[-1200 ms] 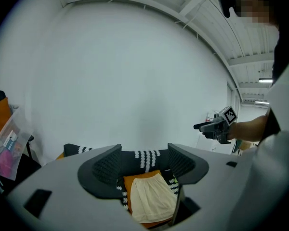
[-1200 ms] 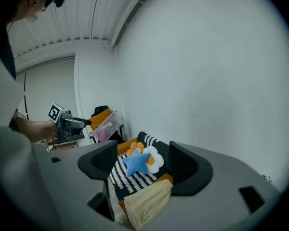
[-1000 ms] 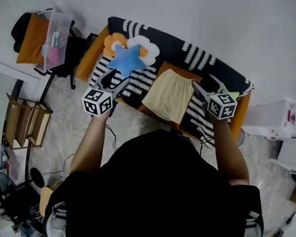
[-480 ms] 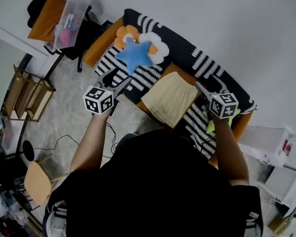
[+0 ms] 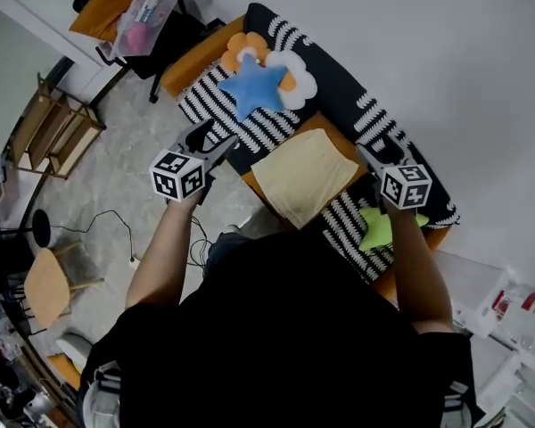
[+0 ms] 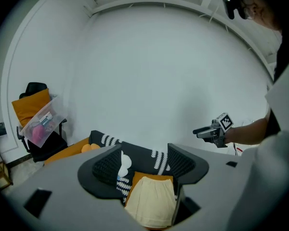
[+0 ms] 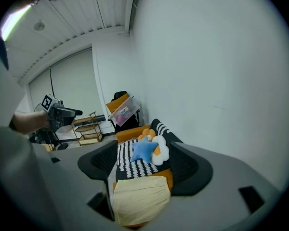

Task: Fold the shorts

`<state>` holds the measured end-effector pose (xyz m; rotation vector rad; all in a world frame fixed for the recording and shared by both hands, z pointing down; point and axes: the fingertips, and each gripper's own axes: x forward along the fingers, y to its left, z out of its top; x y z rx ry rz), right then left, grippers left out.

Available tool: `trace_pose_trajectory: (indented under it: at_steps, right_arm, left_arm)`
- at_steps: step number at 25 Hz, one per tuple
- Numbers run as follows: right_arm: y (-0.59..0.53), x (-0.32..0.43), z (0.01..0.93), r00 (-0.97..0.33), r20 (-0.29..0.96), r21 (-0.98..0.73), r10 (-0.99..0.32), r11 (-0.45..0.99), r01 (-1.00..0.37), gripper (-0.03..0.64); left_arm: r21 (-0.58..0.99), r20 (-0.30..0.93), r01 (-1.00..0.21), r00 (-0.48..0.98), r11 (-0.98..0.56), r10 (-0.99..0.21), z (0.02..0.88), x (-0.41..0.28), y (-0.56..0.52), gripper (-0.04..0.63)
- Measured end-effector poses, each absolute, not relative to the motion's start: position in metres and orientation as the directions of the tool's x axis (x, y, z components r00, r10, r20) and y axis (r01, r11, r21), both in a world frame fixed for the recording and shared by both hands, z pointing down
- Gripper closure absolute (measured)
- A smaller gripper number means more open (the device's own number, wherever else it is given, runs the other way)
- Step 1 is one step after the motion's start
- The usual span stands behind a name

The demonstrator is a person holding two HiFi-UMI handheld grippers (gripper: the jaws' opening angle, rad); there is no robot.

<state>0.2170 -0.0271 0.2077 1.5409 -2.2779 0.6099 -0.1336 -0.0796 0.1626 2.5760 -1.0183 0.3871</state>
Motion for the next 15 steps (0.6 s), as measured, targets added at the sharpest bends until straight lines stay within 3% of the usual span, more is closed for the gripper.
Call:
trace_pose_trajectory:
  at_steps: [15]
  right_arm:
    - [-0.061, 0.237, 0.274, -0.425, 0.591, -0.096, -0.686, 0.463, -0.881, 0.273]
  left_arm:
    - [0.260, 0.406, -0.764, 0.641, -0.590, -0.651, 0.200, -0.130, -0.062, 0.284]
